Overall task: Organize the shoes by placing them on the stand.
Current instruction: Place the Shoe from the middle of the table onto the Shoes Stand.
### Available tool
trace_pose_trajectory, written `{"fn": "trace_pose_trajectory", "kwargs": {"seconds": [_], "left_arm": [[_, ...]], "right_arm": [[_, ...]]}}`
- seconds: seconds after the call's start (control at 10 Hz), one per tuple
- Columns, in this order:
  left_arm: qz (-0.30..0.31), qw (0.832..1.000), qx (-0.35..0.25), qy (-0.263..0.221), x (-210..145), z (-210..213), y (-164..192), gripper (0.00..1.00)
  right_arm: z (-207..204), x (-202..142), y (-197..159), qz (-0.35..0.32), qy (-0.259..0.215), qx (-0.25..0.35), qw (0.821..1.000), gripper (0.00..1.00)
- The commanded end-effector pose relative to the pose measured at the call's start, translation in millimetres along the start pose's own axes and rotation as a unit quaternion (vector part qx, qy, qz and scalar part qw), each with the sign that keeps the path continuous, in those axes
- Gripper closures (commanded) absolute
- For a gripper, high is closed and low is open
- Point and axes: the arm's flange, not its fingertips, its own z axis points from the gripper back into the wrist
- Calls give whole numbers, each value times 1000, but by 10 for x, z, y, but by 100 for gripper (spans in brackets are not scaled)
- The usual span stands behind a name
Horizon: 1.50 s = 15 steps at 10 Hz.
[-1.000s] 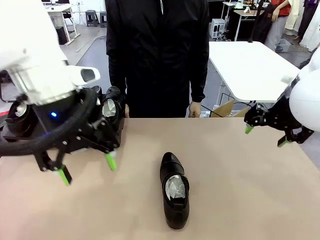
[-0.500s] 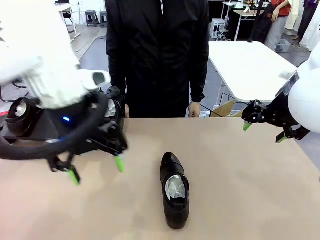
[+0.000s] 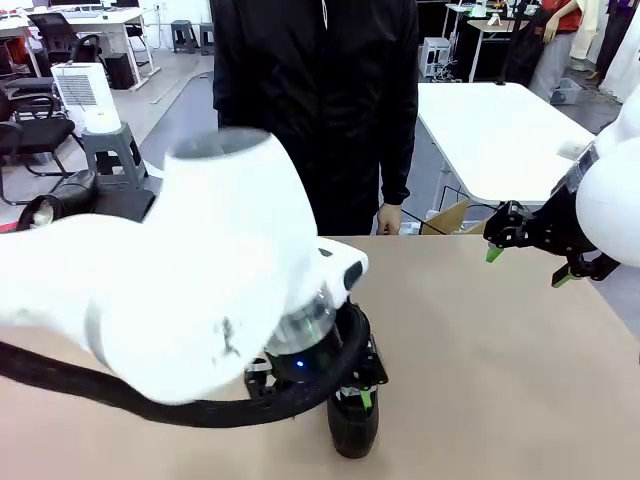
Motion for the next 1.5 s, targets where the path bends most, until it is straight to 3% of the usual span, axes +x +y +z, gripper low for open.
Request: {"fn": "trace_pose_trajectory", "kwargs": {"seconds": [0.0,0.2,1.0,1.4], "left_arm": [[-4,999,26,-47,257,-167,-14,0],[-40,995,49,-81,402,-362,-18,0],[-39,994,92,-49,536,-838,-67,0],[-42,992,102,-52,540,-904,-125,38]], "right_arm": [[-3,-1,-6,3,5,6,1000,0],[-3,-1,-6,3,5,6,1000,0],[-3,-1,-6,3,5,6,1000,0],[-3,-1,-6,3,5,6,1000,0]]}}
